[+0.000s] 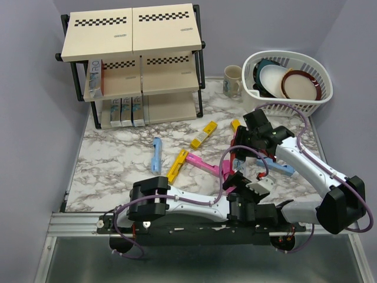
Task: Place and organize the toothpastes onto the shelf
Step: Pick up the toothpaste from the center of the board.
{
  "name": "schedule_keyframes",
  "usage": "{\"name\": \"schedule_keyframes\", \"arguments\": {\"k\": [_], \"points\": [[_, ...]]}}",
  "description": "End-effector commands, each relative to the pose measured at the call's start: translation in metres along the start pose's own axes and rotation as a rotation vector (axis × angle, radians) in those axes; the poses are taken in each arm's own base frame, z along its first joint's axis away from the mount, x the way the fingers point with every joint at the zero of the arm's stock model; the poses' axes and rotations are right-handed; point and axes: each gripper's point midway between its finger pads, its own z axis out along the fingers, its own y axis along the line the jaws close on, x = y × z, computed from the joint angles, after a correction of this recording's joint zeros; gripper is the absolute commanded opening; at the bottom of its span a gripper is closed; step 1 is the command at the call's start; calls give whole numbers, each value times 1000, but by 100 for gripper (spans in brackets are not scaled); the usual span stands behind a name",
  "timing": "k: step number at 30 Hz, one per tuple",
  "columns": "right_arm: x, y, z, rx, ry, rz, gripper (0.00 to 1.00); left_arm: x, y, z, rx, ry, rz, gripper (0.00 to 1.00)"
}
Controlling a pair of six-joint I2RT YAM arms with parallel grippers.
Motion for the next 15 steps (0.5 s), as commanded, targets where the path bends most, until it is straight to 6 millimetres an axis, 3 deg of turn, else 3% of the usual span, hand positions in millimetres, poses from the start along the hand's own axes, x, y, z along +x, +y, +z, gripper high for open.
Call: {"name": "schedule_keyframes", "arguments": {"k": [1,15], "points": [[-1,6,-8,-26,-14,15,27,1,6,2,-94,-32,-1,97],[0,12,-10,-64,-17,37,30,6,12,11,-191,-56,24,82]]}}
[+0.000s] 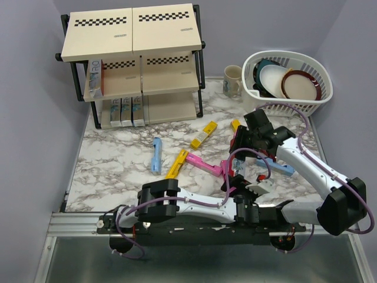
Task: Place and organize the toothpastes onto the shelf
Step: Pick up the toothpaste from the center of the board.
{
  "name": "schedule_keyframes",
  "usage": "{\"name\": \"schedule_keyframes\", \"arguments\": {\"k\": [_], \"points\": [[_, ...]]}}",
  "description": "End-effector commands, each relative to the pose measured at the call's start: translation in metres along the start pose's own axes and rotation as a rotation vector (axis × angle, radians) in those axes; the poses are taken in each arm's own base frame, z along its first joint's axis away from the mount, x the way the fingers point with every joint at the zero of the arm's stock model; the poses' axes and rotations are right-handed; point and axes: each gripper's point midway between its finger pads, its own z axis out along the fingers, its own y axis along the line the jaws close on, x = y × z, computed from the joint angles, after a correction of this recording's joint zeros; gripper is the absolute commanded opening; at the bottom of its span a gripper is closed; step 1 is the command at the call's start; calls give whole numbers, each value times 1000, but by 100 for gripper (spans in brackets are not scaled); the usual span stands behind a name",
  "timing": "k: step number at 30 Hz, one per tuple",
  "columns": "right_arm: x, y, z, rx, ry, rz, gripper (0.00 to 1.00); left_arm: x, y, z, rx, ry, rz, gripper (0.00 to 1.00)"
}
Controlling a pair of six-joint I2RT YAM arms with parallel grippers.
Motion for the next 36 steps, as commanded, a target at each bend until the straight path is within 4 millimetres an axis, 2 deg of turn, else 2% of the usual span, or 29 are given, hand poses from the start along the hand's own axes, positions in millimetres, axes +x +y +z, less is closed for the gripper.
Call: {"name": "schedule_keyframes", "arguments": {"k": [1,10,11,17,23,30,35,36], "points": [[0,9,-8,-47,-15,20,30,-7,7,2,-76,-54,-34,81],[-2,12,-10,-62,-26,38,36,-7,14,3,-105,-54,-30,65],[-3,13,-10,-66,-32,38,36,-8,15,3,-107,-56,-36,61],[-8,15,-15,-92,-75,61,41,-9,25,1,-126,-62,-38,54],[-13,17,-18,-110,-109,84,57,-11,38,-1,-141,-71,-56,39],[-18,23,-25,-151,-153,103,87,-12,49,-4,-143,-70,-66,31],[-26,29,-38,-193,-200,82,95,-9,59,-2,-137,-60,-84,27],[-27,30,-39,-198,-205,78,96,-7,61,-2,-135,-56,-77,23]]}}
